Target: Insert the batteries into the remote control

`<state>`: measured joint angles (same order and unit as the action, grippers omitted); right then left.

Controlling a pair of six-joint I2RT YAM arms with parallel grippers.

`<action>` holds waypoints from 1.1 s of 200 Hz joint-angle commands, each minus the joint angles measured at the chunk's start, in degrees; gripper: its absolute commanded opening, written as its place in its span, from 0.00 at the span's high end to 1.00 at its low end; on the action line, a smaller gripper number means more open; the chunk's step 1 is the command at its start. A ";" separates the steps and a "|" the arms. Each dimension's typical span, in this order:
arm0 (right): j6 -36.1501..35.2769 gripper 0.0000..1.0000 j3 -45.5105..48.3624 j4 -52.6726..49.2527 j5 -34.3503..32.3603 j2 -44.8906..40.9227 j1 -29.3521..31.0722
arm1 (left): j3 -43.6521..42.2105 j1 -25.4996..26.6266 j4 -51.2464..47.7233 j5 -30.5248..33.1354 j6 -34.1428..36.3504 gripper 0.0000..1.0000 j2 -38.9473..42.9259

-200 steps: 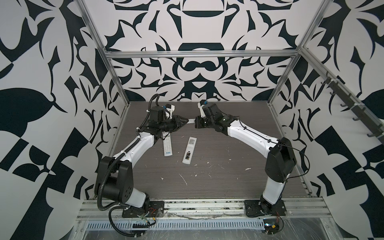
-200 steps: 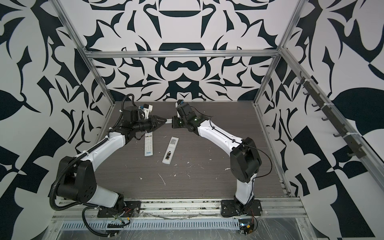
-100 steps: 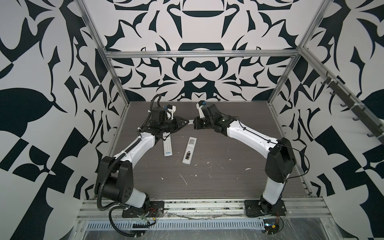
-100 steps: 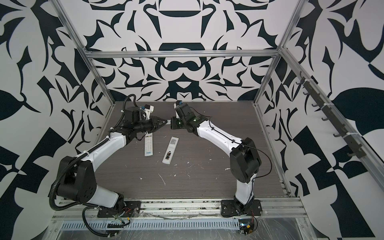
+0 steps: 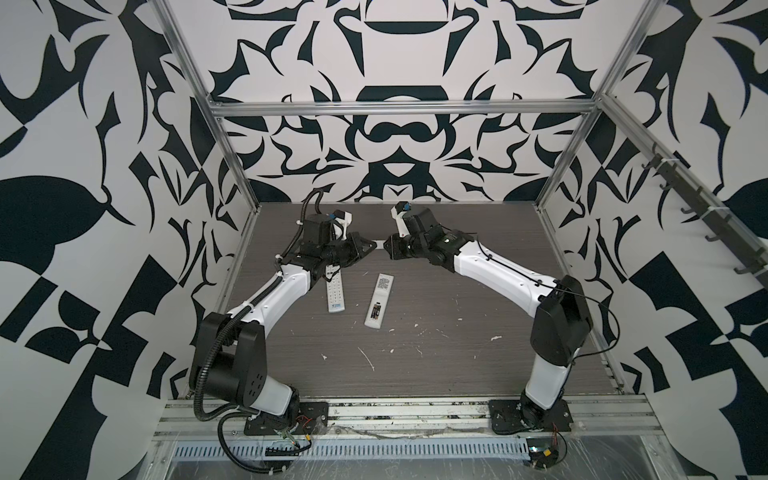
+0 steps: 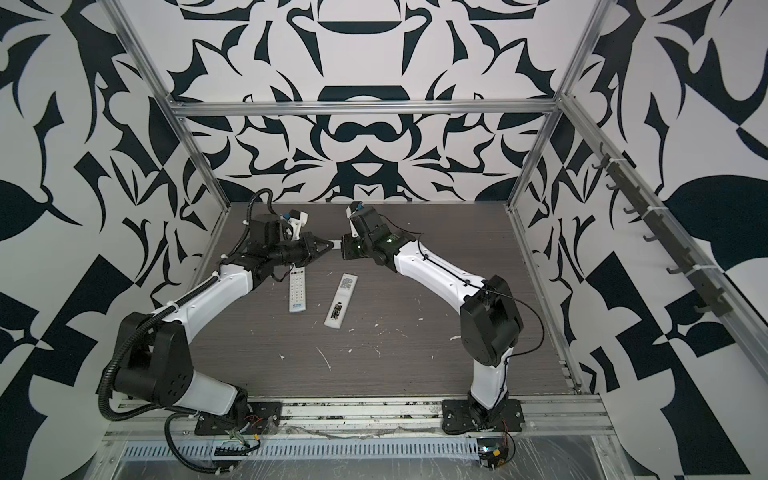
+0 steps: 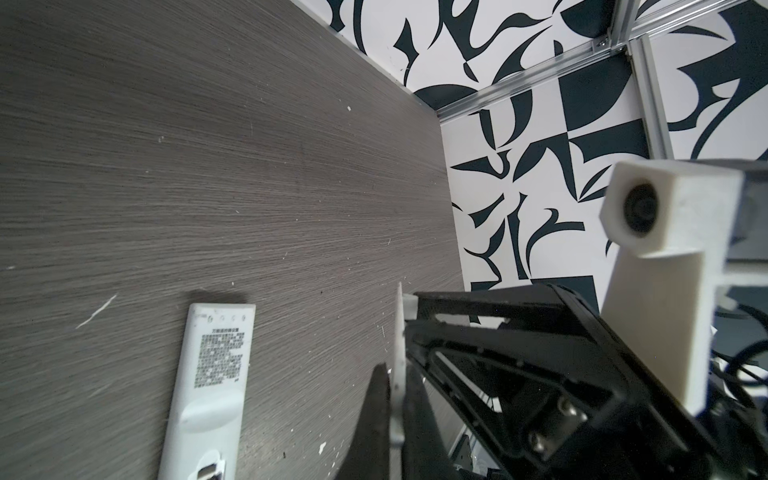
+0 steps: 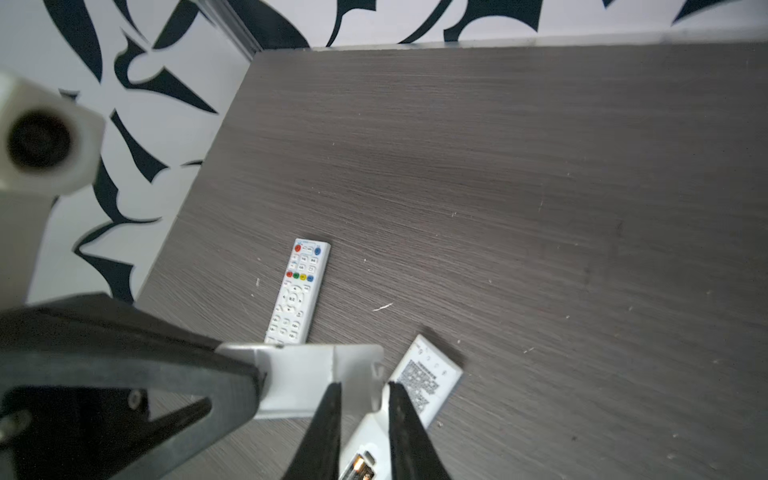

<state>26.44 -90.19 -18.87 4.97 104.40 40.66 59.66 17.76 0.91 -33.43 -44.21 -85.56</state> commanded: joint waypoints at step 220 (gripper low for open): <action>-23.88 0.17 -31.84 -49.33 47.05 -3.89 -9.37 | 23.19 -0.84 -35.00 -36.88 41.31 1.00 1.28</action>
<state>3.22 -121.62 -67.05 51.22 102.80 32.08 80.36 16.99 -32.38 -64.14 -5.65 -85.34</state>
